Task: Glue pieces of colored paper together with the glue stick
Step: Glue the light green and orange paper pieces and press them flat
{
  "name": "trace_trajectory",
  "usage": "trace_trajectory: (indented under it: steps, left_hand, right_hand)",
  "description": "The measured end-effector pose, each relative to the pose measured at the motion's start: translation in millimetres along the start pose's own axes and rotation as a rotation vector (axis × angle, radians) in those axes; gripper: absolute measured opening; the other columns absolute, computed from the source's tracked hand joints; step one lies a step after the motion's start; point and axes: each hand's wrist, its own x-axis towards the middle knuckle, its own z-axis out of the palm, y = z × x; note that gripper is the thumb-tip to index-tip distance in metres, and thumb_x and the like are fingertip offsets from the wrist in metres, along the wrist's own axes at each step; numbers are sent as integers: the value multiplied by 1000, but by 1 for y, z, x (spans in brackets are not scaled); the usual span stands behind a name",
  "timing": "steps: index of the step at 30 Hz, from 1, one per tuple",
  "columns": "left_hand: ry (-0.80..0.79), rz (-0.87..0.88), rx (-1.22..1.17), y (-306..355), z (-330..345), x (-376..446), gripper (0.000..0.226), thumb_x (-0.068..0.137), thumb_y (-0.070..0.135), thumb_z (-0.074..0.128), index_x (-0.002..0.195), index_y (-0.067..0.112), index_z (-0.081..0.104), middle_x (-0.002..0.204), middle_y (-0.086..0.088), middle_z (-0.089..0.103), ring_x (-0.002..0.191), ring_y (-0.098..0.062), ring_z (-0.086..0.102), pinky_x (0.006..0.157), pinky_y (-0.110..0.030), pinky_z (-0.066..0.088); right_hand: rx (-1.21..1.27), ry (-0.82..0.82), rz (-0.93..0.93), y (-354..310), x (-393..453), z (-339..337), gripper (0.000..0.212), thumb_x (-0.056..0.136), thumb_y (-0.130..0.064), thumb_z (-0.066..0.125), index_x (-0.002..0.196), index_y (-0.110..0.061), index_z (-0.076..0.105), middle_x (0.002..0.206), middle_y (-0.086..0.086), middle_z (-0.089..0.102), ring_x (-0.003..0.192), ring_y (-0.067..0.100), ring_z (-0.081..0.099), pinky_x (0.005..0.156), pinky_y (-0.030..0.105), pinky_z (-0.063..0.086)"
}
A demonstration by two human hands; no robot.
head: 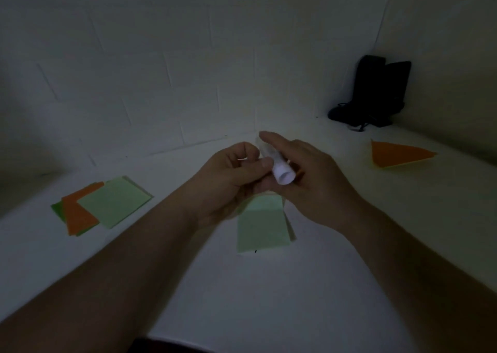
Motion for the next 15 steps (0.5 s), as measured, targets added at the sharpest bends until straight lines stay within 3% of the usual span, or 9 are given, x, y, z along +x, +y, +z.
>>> trace_trajectory:
  steps: [3, 5, 7, 9, 12, 13, 15]
  left_hand:
    - [29, 19, 274, -2, -3, -3, 30, 96, 31, 66, 97, 1, 66, 89, -15, 68, 82, -17, 64, 77, -28, 53]
    - [3, 9, 546, 3, -12, -12, 28, 99, 38, 65, 96, 11, 73, 95, -15, 73, 86, -18, 67, 84, -36, 54]
    - [-107, -42, 962, 10, -23, -25, 18, 100, 39, 66, 101, 24, 76, 99, 3, 76, 90, -12, 71, 90, -33, 56]
    - [-191, 48, 1264, 12, -26, -37, 13, 99, 35, 67, 108, 33, 77, 107, 17, 73, 95, -3, 68, 89, -22, 54]
    - [-200, 411, 1504, -2, -32, -42, 20, 95, 26, 63, 107, 21, 78, 109, 7, 75, 98, -8, 65, 91, -24, 49]
    - [-199, 433, 1562, -8, -35, -42, 25, 96, 31, 60, 107, 18, 78, 109, 4, 76, 99, -12, 67, 93, -30, 50]
    - [-151, 308, 1587, -13, -41, -42, 38, 96, 49, 56, 114, 23, 76, 116, 7, 73, 106, -17, 68, 96, -39, 51]
  right_hand:
    - [-62, 71, -51, 0, 2, -1, 47, 99, -39, 62, 144, -26, 57, 120, -5, 65, 105, 5, 60, 89, 21, 51]
    - [-54, 157, 6, -2, 4, -8, 45, 100, -41, 58, 140, -22, 61, 126, -14, 62, 108, -11, 55, 94, 7, 41]
    - [32, 262, 122, -3, 6, -14, 36, 101, -41, 59, 134, -26, 64, 123, -23, 63, 102, -16, 58, 91, 4, 41]
    - [186, 342, 215, -5, 9, -15, 23, 101, -40, 60, 122, -32, 66, 98, -23, 71, 80, -2, 68, 74, 16, 50]
    - [380, 385, 298, -12, 11, -10, 9, 102, -36, 59, 103, -33, 68, 69, -16, 65, 59, 6, 61, 57, 22, 47]
    - [399, 383, 317, -14, 10, -8, 12, 103, -35, 58, 98, -32, 68, 64, -14, 62, 56, 7, 58, 54, 23, 46]
    - [413, 367, 343, -18, 10, -6, 18, 104, -36, 57, 93, -28, 69, 57, -10, 58, 52, 7, 53, 50, 24, 43]
